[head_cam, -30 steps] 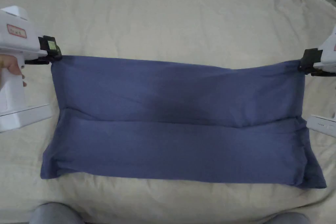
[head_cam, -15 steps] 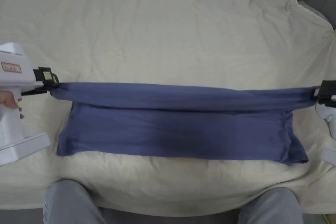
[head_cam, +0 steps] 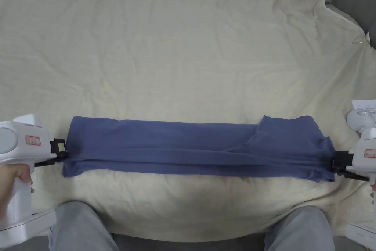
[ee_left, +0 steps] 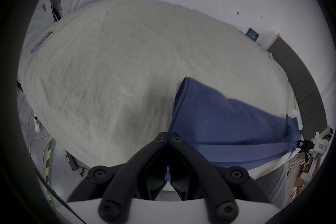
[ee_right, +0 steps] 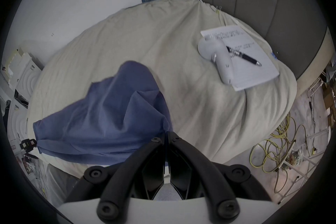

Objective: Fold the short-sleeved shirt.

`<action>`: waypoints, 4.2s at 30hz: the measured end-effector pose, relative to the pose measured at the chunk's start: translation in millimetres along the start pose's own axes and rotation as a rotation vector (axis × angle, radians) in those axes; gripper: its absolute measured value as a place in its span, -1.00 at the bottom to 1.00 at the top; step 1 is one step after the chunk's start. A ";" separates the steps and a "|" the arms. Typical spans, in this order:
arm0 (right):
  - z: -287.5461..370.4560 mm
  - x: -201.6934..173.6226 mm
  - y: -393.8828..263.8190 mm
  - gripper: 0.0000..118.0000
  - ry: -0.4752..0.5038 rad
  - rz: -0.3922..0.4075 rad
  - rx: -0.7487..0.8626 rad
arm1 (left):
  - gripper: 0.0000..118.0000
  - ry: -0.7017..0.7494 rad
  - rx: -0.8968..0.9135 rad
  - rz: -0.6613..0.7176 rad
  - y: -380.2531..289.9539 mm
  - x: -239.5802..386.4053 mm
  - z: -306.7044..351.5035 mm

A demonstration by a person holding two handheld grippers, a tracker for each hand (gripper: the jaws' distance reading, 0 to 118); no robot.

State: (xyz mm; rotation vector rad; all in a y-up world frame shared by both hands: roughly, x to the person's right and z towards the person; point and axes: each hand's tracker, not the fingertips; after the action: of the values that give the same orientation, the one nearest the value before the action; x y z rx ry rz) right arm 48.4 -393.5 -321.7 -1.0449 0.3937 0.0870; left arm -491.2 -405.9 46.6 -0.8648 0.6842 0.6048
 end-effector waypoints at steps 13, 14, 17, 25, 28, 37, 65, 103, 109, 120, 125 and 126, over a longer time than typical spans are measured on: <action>53.6 -2.1 15.9 0.77 -0.049 0.068 0.189 | 1.00 0.016 0.202 0.089 32.2 1.2 54.0; 63.1 -5.9 20.6 0.77 -0.062 0.087 0.240 | 1.00 -0.007 0.232 0.091 39.0 5.5 62.3; 94.6 -23.1 31.5 0.77 -0.060 0.147 0.413 | 1.00 -0.036 0.342 -0.005 50.2 33.1 87.2; 122.5 -80.0 10.3 0.82 0.031 0.238 0.729 | 0.92 -0.054 0.657 -0.155 22.3 98.4 100.7; 123.1 -93.3 -4.9 0.87 0.061 0.222 0.767 | 0.71 -0.001 0.702 -0.247 3.5 113.4 96.7; 114.1 -114.6 -21.3 -0.03 0.108 0.208 0.799 | -1.00 -0.012 0.730 -0.291 -21.3 129.8 97.0; 101.4 -125.6 -19.2 -1.00 0.133 0.205 0.776 | 0.10 -0.251 0.389 -0.088 44.4 66.2 91.8; 72.7 -133.0 -21.0 -1.00 0.075 0.241 0.666 | -1.00 -0.270 -0.196 0.090 33.8 9.7 -12.0; 80.0 -126.2 -18.7 -1.00 0.078 0.238 0.680 | -1.00 -0.308 -0.069 0.077 47.4 26.7 43.9; 98.2 -106.4 -13.6 -1.00 0.072 0.197 0.735 | -1.00 -0.513 -0.028 -0.082 58.3 145.0 95.6; 101.4 -96.3 -16.2 -1.00 0.059 0.183 0.738 | -1.00 -0.535 -0.117 -0.245 39.7 224.1 66.9; 102.0 -93.7 -17.0 -1.00 0.055 0.181 0.738 | -1.00 -0.522 -0.144 -0.295 32.4 241.8 56.7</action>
State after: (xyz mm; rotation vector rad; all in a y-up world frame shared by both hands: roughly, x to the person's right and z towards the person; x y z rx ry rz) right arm -6.0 -304.1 -229.4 -0.2831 0.5164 0.0659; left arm -344.4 -293.9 -122.7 -0.8722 0.0383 0.5835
